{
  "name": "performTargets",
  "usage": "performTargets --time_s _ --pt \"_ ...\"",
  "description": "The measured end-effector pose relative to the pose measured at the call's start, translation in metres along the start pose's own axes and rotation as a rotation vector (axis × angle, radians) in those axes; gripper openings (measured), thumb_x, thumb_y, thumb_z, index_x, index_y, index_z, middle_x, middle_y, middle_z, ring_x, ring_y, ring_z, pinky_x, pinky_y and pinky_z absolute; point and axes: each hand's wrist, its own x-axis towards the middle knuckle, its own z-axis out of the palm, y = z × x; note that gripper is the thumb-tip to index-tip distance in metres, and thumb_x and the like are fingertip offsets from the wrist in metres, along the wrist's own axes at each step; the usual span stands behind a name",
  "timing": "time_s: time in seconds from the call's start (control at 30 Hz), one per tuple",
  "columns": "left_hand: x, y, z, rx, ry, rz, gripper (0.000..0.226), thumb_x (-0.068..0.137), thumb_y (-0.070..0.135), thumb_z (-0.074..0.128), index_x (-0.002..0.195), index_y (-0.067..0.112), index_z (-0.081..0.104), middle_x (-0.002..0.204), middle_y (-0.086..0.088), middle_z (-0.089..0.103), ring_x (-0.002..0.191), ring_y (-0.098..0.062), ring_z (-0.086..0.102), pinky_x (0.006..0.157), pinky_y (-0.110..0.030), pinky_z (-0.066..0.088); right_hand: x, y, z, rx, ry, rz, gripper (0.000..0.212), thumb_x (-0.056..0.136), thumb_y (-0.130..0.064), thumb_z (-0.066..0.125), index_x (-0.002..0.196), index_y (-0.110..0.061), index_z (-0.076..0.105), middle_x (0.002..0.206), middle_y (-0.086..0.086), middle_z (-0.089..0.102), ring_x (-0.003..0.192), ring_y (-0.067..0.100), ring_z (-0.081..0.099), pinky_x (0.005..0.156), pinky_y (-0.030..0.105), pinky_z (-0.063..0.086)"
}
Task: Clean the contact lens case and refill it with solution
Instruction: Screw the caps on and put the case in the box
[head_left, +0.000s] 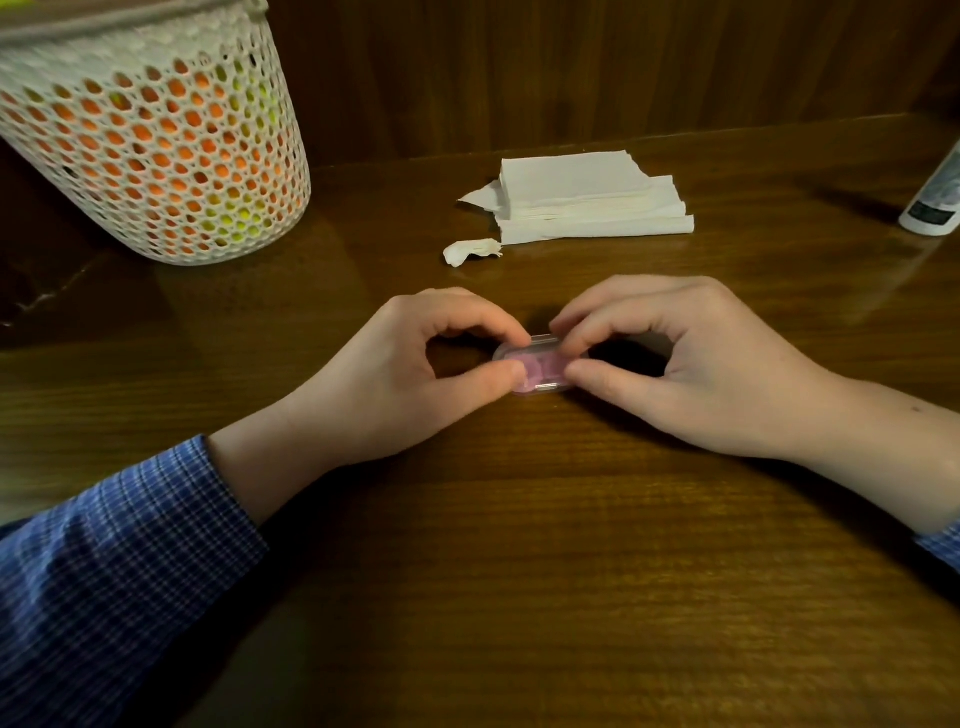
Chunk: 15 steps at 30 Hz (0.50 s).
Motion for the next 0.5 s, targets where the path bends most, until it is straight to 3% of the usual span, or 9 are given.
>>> performTargets --time_s 0.13,0.3,0.4,0.5 --pt "-0.0008 0.0002 0.0021 -0.018 0.038 0.009 0.021 0.089 0.036 0.068 0.108 0.031 0.077 0.108 0.017 0.072 0.109 -0.004 0.066 0.093 -0.025 0.055 0.0005 -0.0021 0.0007 -0.01 -0.002 0.002 0.022 0.088 -0.038 0.065 0.103 -0.03 0.079 0.114 -0.016 0.07 0.108 -0.002 0.063 0.096 0.024 0.053" --pt "-0.0009 0.0017 0.0026 -0.014 0.059 0.031 0.017 0.089 0.029 0.072 0.104 0.029 0.079 0.106 0.016 0.074 0.106 -0.001 0.067 0.093 -0.02 0.054 0.0025 -0.0036 -0.0008 -0.02 -0.015 0.02 0.023 0.086 -0.041 0.065 0.101 -0.032 0.08 0.113 -0.019 0.069 0.107 -0.005 0.062 0.095 0.021 0.051" --pt "-0.0011 0.0029 0.0038 0.005 0.084 0.036 0.018 0.088 0.033 0.071 0.104 0.032 0.079 0.106 0.019 0.074 0.106 0.003 0.066 0.093 -0.014 0.052 0.0018 -0.0043 -0.0006 -0.041 -0.029 0.01 0.021 0.084 -0.041 0.068 0.1 -0.031 0.078 0.111 -0.019 0.069 0.106 -0.005 0.062 0.094 0.017 0.051" --pt "-0.0027 0.0051 0.0085 0.053 0.156 0.044 0.022 0.086 0.04 0.069 0.106 0.035 0.078 0.107 0.023 0.073 0.106 0.008 0.065 0.093 -0.011 0.051 0.0002 -0.0048 -0.0026 -0.068 -0.034 0.001 0.016 0.082 -0.04 0.072 0.094 -0.03 0.075 0.105 -0.016 0.071 0.101 0.002 0.066 0.091 0.026 0.057"
